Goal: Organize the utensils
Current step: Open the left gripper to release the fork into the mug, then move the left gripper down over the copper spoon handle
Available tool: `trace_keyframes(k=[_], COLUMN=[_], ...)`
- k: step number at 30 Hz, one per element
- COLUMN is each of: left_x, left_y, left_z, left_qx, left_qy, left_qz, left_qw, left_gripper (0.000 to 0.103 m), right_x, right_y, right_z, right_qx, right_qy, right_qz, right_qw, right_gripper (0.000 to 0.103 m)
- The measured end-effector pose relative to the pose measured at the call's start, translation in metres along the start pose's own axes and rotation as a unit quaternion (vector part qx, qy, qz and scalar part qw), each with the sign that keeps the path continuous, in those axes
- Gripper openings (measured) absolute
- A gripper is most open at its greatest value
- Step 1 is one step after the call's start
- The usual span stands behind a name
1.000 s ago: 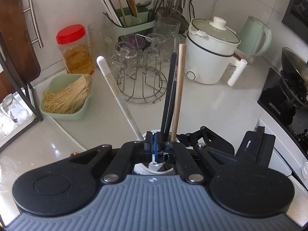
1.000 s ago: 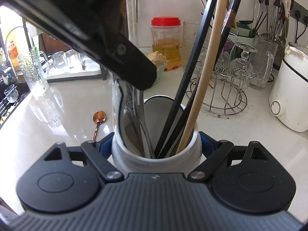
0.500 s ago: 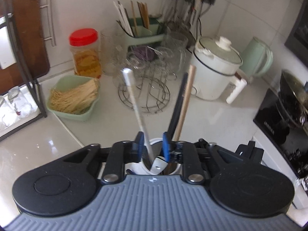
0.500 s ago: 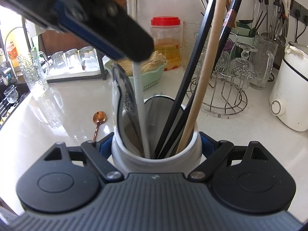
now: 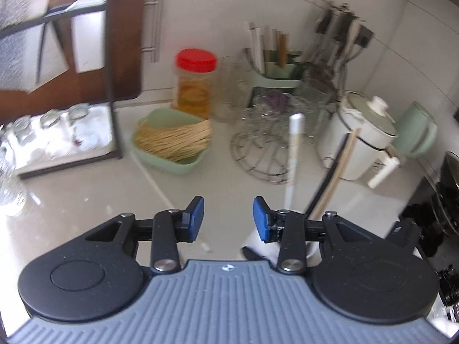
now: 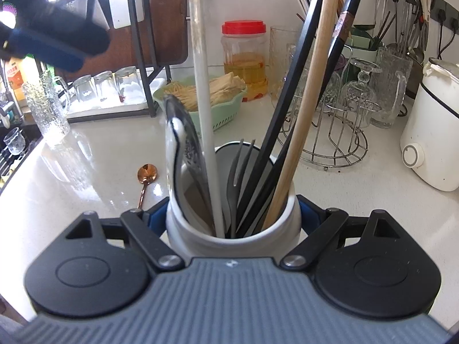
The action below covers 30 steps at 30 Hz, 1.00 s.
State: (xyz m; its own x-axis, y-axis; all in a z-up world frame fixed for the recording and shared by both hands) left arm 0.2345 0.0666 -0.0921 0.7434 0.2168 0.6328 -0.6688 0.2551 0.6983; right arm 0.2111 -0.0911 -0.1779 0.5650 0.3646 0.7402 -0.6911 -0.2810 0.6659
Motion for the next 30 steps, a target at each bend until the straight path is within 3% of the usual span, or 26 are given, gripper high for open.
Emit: trace_keyframes(k=[8, 15, 25, 30], left_x=[-0.016, -0.029, -0.039, -0.045], left_y=[-0.015, -0.044, -0.096, -0.118], left_z=[-0.055, -0.092, -0.111, -0.106], left_qx=[0.047, 0.064, 0.026, 0.031], left_qy=[0.035, 0.056, 0.084, 0.086], left_qz=[-0.015, -0.039, -0.077, -0.085], left_qw=[0.9982, 0.9956, 0.9932, 0.9922], left_gripper=[0.047, 0.047, 0.047, 0.047], right_x=[0.0, 0.003, 0.005, 0.003], right_y=[0.001, -0.001, -0.005, -0.003], right_z=[-0.004, -0.009, -0.01, -0.01], right_qx=[-0.013, -0.031, -0.059, -0.07], right_qy=[-0.01, -0.012, -0.035, -0.046], right_qz=[-0.003, -0.022, -0.041, -0.041], right_qw=[1.0, 0.999, 0.997, 0.996], right_gripper=[0.09, 0.09, 0.09, 0.09])
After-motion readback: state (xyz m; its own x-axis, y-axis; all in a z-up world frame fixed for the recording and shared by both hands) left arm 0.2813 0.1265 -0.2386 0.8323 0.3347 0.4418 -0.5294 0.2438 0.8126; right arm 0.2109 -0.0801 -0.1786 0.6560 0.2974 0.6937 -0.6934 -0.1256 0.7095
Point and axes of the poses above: each gripper's, at about its wrist camera, not at the fingertips, and y roughly against the way its jaws point, z to its right, x to its top, the point moved 7 cm from there along -y, roughly the way its jaws point, and after that the axes turned 8 degrees about y, right-handed, at the moved point
